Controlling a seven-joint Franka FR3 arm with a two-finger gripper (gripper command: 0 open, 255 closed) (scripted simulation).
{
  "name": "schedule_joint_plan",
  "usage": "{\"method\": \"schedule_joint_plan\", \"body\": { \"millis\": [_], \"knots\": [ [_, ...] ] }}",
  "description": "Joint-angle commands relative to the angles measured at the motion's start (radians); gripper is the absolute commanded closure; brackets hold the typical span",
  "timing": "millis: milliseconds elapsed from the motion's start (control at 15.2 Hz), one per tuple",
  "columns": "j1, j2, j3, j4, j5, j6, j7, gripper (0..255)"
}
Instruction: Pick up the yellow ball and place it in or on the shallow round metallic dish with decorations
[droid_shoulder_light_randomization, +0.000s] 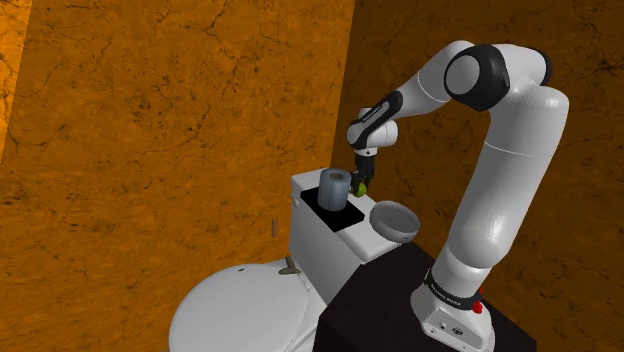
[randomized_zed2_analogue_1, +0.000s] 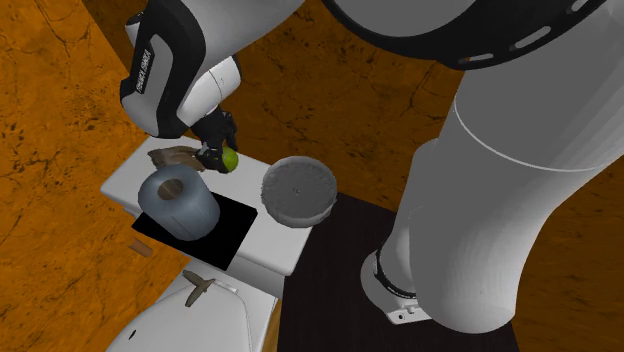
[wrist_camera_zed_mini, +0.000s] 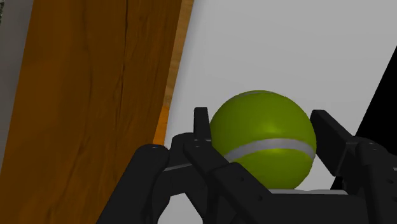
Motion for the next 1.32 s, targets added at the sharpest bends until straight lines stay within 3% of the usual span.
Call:
{"method": "schedule_joint_plan", "body": {
  "millis": [0, 528, 1254],
  "knots": [
    [0.0, 0.0, 0.0, 0.0, 0.0, 0.0, 0.0, 255],
    [0.0, 0.0, 0.0, 0.0, 0.0, 0.0, 0.0, 255],
    [0.006, -0.114, -0.006, 0.042, -0.059, -0.147, 0.042, 255]
  ]
}}
